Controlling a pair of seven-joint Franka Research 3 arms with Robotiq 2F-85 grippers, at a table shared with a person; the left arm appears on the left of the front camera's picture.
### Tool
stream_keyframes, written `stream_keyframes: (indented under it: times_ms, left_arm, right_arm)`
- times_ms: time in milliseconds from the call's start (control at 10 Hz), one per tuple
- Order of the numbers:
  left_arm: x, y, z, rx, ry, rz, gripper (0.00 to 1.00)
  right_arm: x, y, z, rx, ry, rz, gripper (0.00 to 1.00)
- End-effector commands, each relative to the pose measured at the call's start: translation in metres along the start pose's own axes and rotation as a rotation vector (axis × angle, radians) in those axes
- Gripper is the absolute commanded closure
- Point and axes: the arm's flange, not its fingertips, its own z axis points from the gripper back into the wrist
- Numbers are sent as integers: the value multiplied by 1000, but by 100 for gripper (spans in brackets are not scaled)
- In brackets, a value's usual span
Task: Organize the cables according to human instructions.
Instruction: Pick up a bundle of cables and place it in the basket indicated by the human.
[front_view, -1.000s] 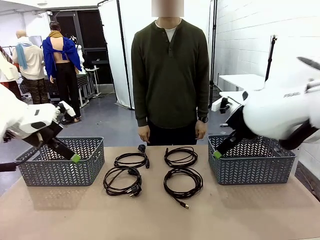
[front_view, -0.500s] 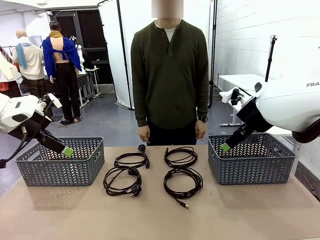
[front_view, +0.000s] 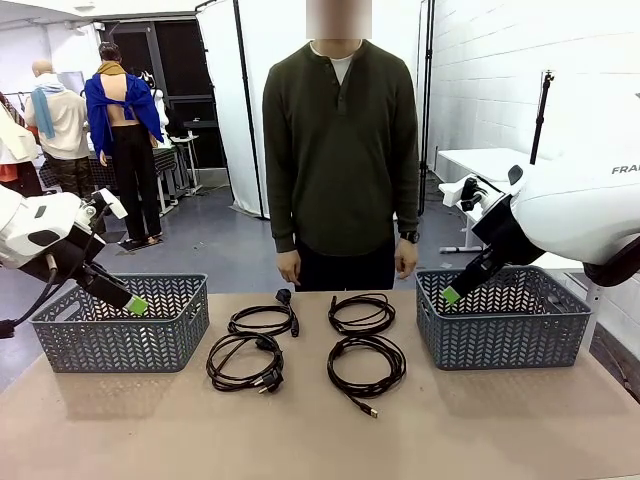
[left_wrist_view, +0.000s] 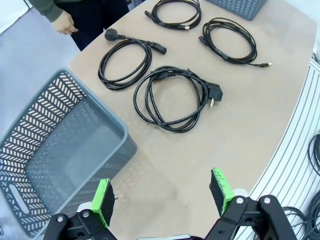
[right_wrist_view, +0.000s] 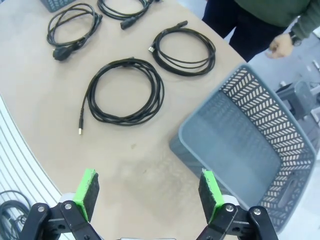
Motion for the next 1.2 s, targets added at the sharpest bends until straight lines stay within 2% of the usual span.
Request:
stream_keyframes:
  times_ms: [0, 1100]
  left_arm:
    - [0, 0, -1, 9, 5, 10, 0]
    - [0, 0, -1, 9, 5, 10, 0]
  right_arm:
    - [-1, 0, -2, 5, 1, -1, 0]
    - [-1, 0, -2, 5, 1, -1, 0]
